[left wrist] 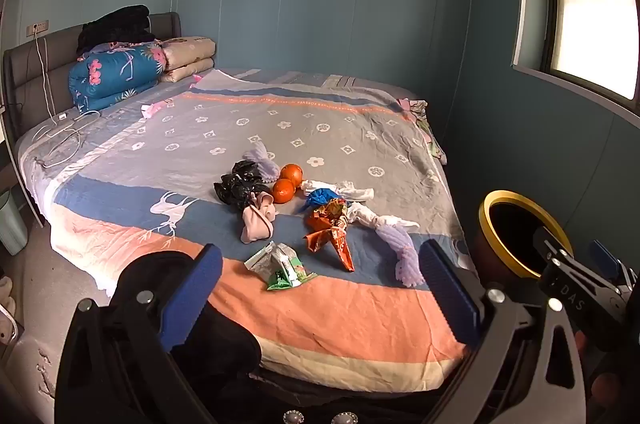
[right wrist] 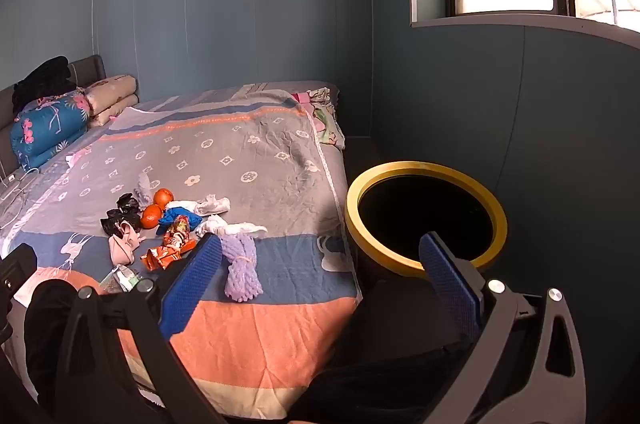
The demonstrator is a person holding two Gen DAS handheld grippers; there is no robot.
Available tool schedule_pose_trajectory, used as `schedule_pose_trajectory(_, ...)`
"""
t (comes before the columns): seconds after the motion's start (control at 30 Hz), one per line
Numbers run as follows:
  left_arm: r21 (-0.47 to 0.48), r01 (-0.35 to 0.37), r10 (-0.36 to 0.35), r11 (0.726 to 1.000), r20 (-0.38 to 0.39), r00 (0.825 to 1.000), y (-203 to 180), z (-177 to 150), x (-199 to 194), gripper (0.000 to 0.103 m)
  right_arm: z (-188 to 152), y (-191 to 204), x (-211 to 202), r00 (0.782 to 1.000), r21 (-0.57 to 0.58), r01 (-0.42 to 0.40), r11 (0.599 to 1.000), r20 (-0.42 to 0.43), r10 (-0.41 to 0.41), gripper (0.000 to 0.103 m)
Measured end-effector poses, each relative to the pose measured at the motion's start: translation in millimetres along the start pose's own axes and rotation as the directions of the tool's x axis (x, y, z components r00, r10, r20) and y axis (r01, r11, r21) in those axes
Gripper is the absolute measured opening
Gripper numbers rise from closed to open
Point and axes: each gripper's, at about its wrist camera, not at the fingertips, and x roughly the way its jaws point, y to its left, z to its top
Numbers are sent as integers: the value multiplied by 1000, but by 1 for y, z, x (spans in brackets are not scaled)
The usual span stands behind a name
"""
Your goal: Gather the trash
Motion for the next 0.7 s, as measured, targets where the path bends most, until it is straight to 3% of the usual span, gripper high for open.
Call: schedule_pose_trajectory(0.7, -10, 8, -8, 1000, -11, 1000, 2, -1, 3, 95, 0, 0, 1, 1000, -2, 3, 1000, -3, -3, 95)
